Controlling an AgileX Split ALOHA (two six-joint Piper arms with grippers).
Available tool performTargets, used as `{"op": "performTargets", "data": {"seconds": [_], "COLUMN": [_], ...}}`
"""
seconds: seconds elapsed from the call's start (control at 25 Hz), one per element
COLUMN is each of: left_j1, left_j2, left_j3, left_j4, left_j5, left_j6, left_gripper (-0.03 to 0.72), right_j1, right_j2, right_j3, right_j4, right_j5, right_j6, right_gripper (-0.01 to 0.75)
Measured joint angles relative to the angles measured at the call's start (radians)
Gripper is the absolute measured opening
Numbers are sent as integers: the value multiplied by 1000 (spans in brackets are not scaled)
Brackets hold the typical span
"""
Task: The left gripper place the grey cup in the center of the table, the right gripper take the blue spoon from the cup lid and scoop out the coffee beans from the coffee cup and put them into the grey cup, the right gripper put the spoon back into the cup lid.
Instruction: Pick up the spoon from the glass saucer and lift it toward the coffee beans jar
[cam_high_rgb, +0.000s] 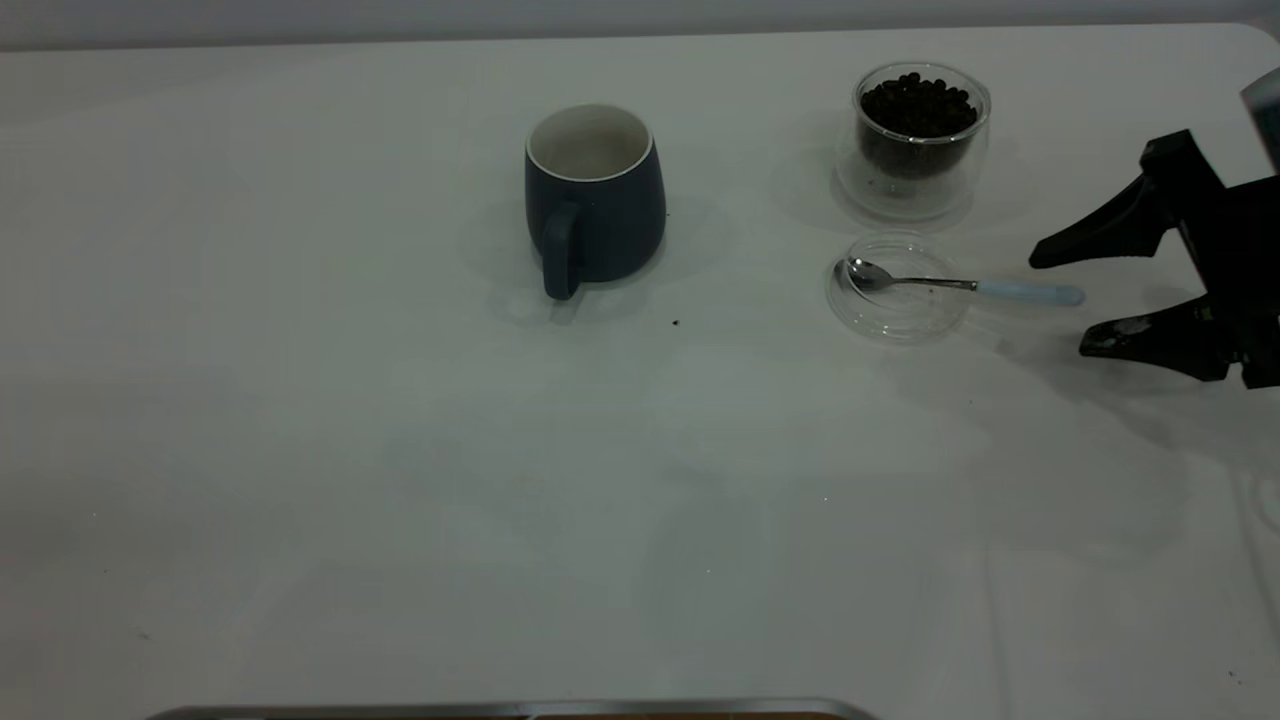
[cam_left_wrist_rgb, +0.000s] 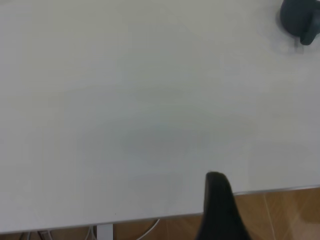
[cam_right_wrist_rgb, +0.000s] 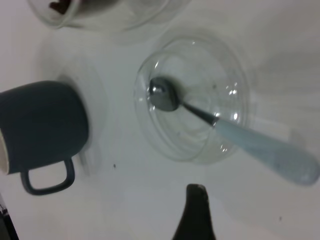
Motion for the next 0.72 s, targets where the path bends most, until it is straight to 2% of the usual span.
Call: {"op": "performTargets", "data": {"seconds": [0.2, 0.4, 0.72], "left_j1": [0, 0, 0], "left_j2": [0, 0, 0], "left_j3": [0, 0, 0], "left_j4": [0, 0, 0], "left_j5": [0, 0, 0], "left_j6": [0, 0, 0], "left_gripper": [555, 555, 555], "right_j1": [0, 9, 10], "right_j2": [46, 87, 99], "right_j3": [-56, -93, -102], "right_j4": [0, 0, 0], "right_j5": [29, 63, 113], "right_j6": [-16, -28, -71], "right_gripper": [675, 628, 586]}}
